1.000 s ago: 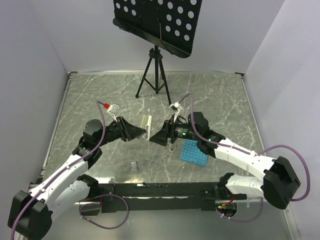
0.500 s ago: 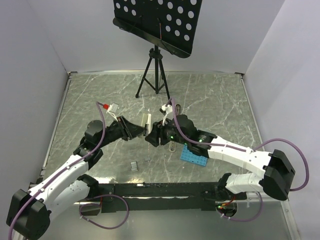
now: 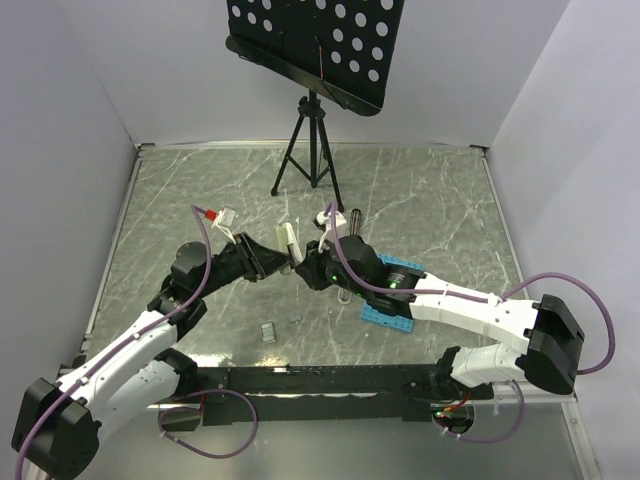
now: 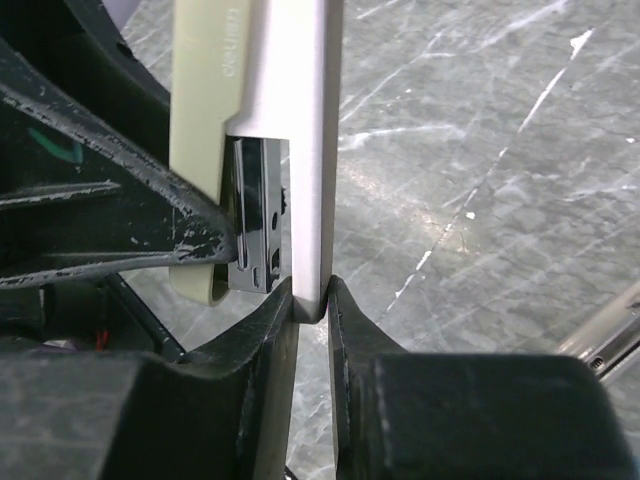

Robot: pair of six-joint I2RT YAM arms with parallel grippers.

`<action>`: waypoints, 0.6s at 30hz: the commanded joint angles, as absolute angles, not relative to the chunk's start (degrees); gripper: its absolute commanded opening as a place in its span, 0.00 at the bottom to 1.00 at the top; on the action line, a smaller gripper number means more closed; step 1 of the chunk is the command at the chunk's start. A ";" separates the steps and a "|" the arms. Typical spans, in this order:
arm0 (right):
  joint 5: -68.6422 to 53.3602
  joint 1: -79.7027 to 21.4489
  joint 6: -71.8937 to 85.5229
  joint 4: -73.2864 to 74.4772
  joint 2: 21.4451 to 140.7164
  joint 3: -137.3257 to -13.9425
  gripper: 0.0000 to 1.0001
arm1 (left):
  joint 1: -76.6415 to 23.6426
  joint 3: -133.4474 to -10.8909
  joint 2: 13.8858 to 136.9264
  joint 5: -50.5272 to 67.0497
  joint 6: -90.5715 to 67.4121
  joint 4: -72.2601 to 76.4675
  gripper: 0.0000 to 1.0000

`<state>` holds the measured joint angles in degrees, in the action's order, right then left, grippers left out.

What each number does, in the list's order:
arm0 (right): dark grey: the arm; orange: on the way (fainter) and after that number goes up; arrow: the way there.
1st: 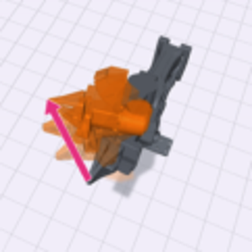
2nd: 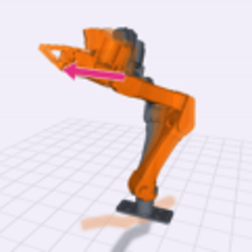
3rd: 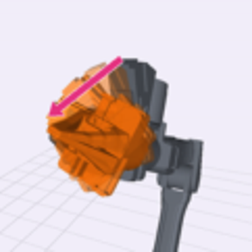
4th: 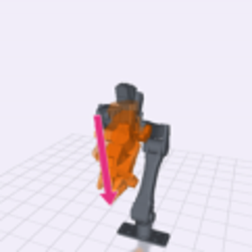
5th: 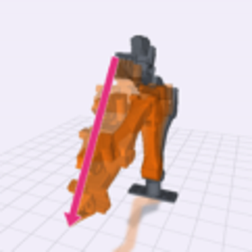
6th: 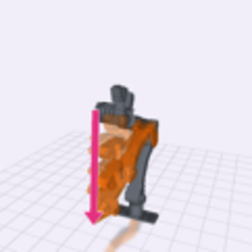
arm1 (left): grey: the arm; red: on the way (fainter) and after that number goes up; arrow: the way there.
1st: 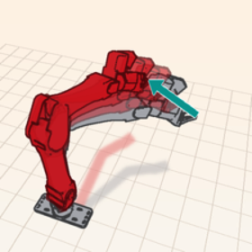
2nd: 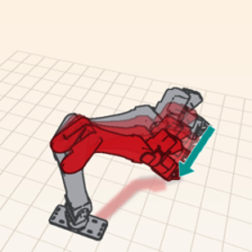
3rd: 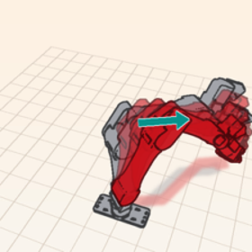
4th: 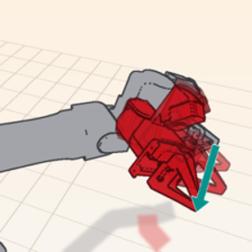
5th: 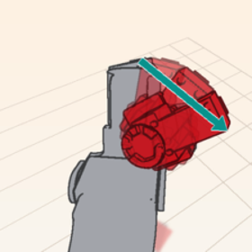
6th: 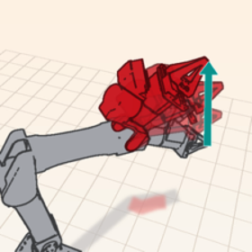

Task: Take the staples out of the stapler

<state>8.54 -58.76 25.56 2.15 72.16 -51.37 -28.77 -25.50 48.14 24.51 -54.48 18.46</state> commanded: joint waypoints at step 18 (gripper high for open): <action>12.83 -57.39 16.61 -7.56 71.72 -48.51 0.36 | -29.53 -27.95 50.80 30.85 -52.12 13.72 0.01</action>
